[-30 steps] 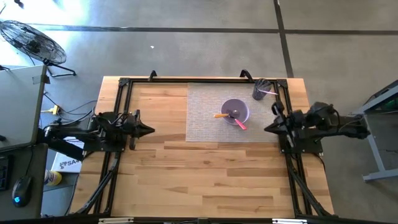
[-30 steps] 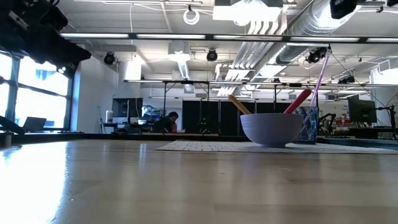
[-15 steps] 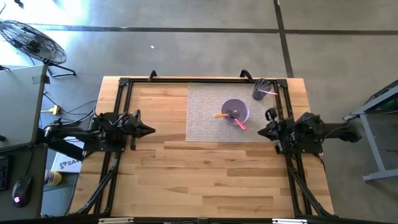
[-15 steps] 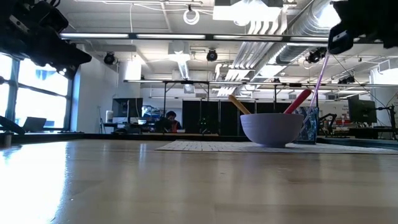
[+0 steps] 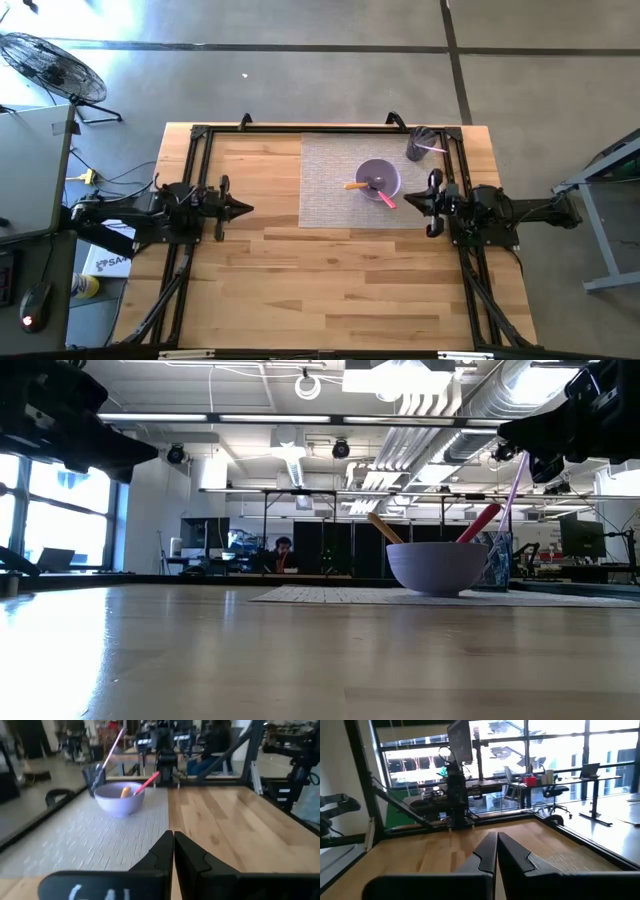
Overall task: Pick & Place Utensil
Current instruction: Return to Home Position
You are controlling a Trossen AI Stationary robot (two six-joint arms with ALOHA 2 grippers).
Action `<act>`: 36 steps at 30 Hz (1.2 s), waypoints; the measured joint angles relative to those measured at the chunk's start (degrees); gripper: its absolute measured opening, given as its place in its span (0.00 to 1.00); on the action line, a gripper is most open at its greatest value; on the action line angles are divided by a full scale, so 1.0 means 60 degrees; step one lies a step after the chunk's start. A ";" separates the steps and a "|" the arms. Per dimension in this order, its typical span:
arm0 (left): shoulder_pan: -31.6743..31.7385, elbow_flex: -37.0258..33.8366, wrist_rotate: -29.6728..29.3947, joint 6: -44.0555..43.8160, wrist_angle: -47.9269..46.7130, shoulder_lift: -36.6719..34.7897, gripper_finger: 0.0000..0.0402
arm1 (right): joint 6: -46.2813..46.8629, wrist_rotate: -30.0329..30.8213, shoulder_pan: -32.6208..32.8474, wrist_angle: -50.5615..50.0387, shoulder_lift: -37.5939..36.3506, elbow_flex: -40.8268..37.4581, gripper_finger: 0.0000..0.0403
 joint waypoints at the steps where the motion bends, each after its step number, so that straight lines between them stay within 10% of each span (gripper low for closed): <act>1: 0.0000 -0.0088 0.0046 0.0134 0.0205 0.0024 0.02 | 0.0000 0.0077 0.0004 0.0000 0.0000 0.0000 0.02; 36: 0.0000 -0.0387 0.0088 0.0048 0.0852 0.0223 0.02 | 0.0000 0.0104 0.0004 -0.0015 0.0000 -0.0007 0.03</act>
